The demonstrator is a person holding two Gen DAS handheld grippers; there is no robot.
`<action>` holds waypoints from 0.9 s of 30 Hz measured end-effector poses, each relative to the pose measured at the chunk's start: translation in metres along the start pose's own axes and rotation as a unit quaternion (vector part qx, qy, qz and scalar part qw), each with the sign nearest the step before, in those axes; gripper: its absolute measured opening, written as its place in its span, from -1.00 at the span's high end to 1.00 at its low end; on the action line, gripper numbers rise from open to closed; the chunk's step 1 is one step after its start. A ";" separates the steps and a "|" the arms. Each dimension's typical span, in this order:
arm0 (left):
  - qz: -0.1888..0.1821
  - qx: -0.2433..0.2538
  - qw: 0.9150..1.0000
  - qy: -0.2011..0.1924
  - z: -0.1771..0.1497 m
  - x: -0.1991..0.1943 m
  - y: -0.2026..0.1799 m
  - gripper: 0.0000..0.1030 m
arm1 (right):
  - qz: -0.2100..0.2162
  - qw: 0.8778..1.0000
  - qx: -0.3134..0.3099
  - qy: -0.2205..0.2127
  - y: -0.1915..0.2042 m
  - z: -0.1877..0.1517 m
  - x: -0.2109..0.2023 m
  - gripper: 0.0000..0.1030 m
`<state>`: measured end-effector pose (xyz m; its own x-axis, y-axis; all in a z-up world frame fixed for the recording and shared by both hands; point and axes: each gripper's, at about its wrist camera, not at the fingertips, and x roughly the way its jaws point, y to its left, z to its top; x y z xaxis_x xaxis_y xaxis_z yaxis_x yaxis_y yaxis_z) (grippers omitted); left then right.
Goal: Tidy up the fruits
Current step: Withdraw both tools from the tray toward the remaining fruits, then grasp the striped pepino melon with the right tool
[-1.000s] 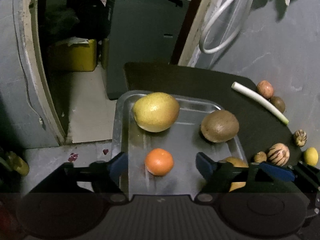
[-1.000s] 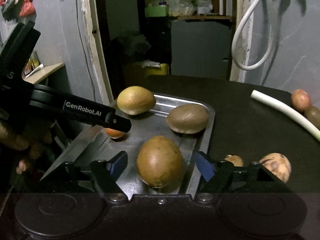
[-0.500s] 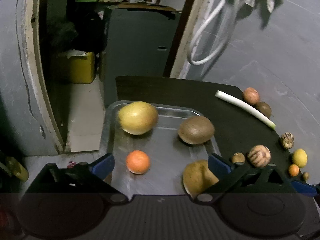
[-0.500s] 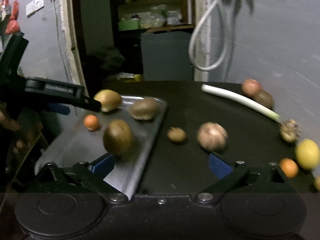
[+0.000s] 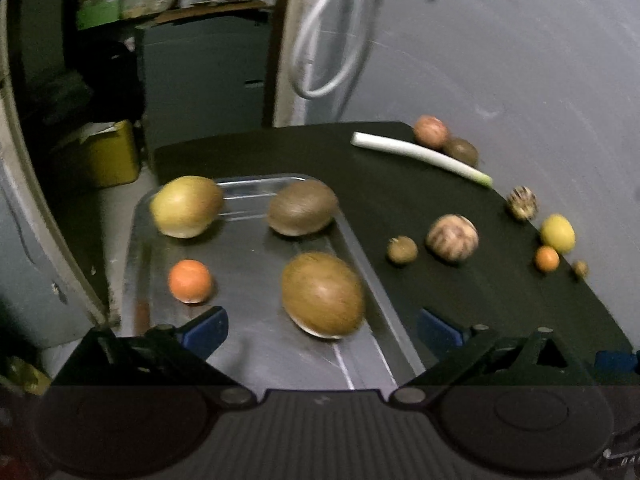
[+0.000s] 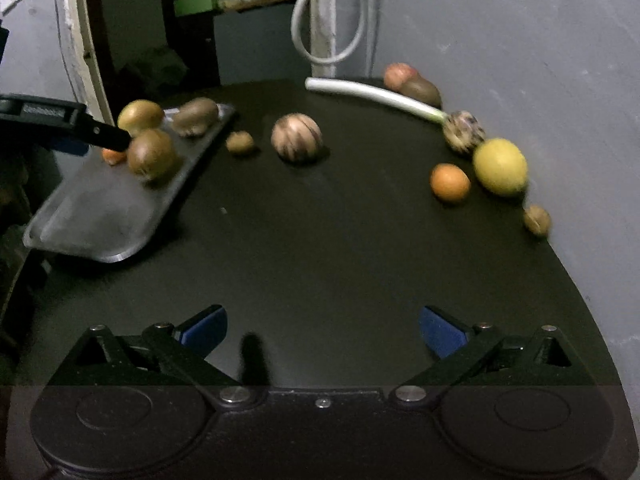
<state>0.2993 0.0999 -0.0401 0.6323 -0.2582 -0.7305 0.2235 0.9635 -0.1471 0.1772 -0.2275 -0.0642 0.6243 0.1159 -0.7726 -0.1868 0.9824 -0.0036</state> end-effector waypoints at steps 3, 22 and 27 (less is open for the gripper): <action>-0.008 0.032 0.999 0.006 -0.001 0.003 -0.011 -0.99 | -0.002 1.000 -0.009 0.011 -0.007 -0.005 0.000 -0.99; -0.028 0.245 0.969 0.015 0.037 0.048 -0.050 -0.99 | 0.030 0.982 -0.184 0.015 -0.026 0.084 0.052 -0.99; -0.041 0.313 0.948 0.025 0.044 0.067 -0.062 -0.99 | 0.050 0.967 -0.247 0.023 -0.014 0.105 0.078 -0.99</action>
<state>0.3604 0.0195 -0.0502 0.5609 -0.3125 -0.7667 0.6778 0.7051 0.2084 0.3080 -0.2170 -0.0582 0.5512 0.1895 -0.8126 -0.5916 0.7755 -0.2205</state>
